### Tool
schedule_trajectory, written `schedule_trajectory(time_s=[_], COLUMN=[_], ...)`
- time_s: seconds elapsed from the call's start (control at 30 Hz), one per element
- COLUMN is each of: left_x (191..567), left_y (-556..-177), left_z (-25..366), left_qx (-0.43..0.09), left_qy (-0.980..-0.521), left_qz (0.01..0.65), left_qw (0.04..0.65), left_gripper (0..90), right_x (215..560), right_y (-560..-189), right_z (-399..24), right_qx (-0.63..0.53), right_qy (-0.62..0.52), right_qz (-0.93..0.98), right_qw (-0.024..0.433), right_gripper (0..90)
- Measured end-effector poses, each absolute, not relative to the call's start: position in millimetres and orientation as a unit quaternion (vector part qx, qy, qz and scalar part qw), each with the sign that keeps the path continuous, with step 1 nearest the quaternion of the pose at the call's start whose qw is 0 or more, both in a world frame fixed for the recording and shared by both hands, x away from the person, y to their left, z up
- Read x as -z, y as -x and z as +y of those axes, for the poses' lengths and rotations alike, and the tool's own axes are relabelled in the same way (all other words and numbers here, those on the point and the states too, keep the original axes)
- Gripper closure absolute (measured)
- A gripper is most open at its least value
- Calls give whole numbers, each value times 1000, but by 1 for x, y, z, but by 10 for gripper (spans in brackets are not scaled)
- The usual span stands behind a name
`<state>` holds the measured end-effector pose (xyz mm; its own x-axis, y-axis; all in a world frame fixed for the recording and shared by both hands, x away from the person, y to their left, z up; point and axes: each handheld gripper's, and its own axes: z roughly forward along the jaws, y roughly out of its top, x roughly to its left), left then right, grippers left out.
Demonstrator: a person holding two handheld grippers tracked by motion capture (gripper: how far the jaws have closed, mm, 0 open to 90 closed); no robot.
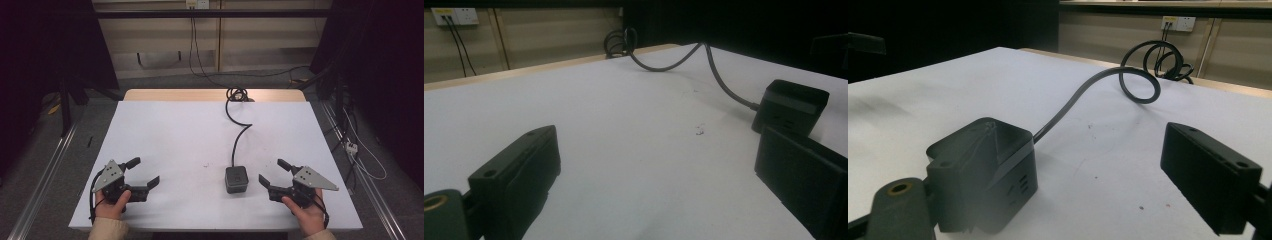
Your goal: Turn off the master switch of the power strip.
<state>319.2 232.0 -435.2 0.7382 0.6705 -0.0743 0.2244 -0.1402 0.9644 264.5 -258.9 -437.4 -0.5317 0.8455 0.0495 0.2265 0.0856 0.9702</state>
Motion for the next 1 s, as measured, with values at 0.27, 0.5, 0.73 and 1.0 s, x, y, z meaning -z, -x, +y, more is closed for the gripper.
schedule_trajectory(time_s=[0.27, 0.5, 0.73, 1.0], left_x=[435, 435, 435, 435], left_y=[-319, -319, -320, -320], left_z=[232, 232, 232, 232], left_qx=[-192, -192, -193, -193], left_qy=[-731, -730, -730, -730], left_qz=[308, 307, 307, 307], left_qw=[578, 579, 579, 579], left_gripper=[42, 42, 42, 42], right_x=[437, 436, 435, 433], right_y=[-267, -269, -271, -273], right_z=[-256, -255, -254, -252], right_qx=[-551, -556, -557, -556], right_qy=[-389, -389, -388, -383], right_qz=[685, 684, 685, 689], right_qw=[275, 268, 265, 262], right_gripper=[173, 201, 214, 238])
